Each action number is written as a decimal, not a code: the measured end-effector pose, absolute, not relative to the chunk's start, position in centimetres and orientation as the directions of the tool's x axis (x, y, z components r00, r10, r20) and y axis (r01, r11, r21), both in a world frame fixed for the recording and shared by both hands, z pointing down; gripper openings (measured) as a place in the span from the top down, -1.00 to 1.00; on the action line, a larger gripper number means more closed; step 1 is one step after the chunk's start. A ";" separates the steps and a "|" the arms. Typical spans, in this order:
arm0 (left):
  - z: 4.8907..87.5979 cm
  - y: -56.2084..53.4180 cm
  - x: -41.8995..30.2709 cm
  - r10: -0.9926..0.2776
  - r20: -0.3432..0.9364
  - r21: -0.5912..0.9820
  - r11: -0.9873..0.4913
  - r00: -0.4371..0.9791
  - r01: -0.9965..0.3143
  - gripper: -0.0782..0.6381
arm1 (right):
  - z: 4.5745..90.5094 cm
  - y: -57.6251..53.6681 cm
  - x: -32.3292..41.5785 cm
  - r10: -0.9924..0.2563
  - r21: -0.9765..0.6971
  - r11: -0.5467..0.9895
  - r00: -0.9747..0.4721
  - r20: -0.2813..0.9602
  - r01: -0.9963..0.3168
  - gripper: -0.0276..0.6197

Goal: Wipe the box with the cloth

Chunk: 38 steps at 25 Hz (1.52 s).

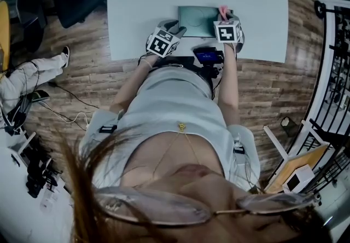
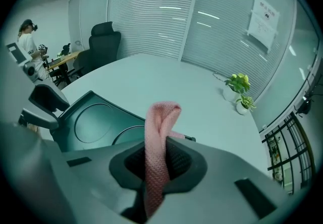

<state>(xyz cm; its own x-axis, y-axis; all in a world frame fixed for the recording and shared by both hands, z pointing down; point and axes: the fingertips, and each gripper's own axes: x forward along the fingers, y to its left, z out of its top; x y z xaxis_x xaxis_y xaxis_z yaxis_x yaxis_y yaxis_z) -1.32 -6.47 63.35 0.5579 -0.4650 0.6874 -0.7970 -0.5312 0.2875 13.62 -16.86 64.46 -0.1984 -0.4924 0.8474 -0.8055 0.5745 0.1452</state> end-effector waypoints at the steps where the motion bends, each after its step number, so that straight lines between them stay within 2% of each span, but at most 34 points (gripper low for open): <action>1: 63.4 -6.5 -1.4 -0.459 0.688 0.286 -0.540 0.562 -0.791 0.30 | 64.5 -16.9 13.6 -0.487 0.140 0.574 -0.199 0.851 -0.807 0.79; 9: 63.3 -6.4 -1.3 -0.420 0.685 0.297 -0.585 0.596 -0.754 0.30 | 64.5 -16.8 11.6 -0.453 -0.053 0.524 -0.330 0.828 -0.850 0.79; 25: 63.4 -6.3 -0.7 -0.386 0.675 0.304 -0.631 0.629 -0.714 0.22 | 64.2 -16.2 9.7 -0.417 -0.128 0.525 -0.385 0.823 -0.842 0.79; 38: 63.1 -6.0 -0.4 -0.373 0.672 0.318 -0.635 0.640 -0.704 0.19 | 64.0 -15.6 8.9 -0.385 -0.117 0.552 -0.377 0.842 -0.826 0.79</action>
